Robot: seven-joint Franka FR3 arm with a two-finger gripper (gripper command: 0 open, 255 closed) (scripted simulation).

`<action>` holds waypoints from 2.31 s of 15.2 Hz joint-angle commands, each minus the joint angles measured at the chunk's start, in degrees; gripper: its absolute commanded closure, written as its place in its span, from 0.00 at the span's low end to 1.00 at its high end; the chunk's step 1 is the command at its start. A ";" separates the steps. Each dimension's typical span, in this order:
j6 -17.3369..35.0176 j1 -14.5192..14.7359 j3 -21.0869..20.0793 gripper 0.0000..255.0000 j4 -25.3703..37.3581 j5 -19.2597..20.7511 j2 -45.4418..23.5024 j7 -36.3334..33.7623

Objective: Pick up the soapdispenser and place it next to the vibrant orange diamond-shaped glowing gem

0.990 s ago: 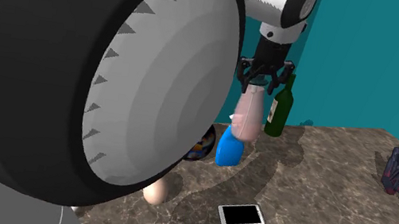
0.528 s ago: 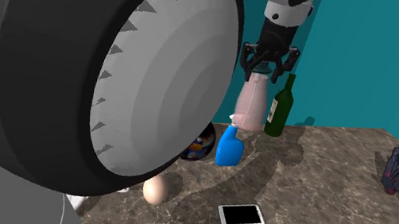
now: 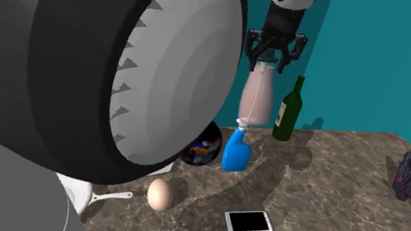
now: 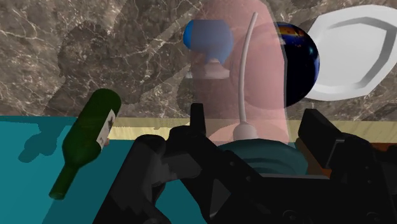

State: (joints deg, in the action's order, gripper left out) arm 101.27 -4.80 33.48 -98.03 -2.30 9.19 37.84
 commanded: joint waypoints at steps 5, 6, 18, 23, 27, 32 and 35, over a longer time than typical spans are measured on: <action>3.64 2.80 -5.61 1.00 -4.93 1.89 2.04 -8.67; 4.22 3.30 -6.47 1.00 -5.51 2.06 2.11 -10.05; 9.99 9.32 -15.51 1.00 -7.10 2.47 -1.97 -25.16; 11.61 11.90 -18.58 1.00 -4.81 2.35 -5.99 -30.82; 12.43 13.94 -20.74 1.00 -1.68 2.31 -10.05 -35.11; 12.70 16.47 -23.05 1.00 4.01 2.40 -16.17 -40.17; 12.35 17.95 -24.24 1.00 8.48 2.51 -20.40 -43.03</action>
State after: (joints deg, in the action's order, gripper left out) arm 113.41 12.76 9.56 -90.75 0.24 -9.81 -4.40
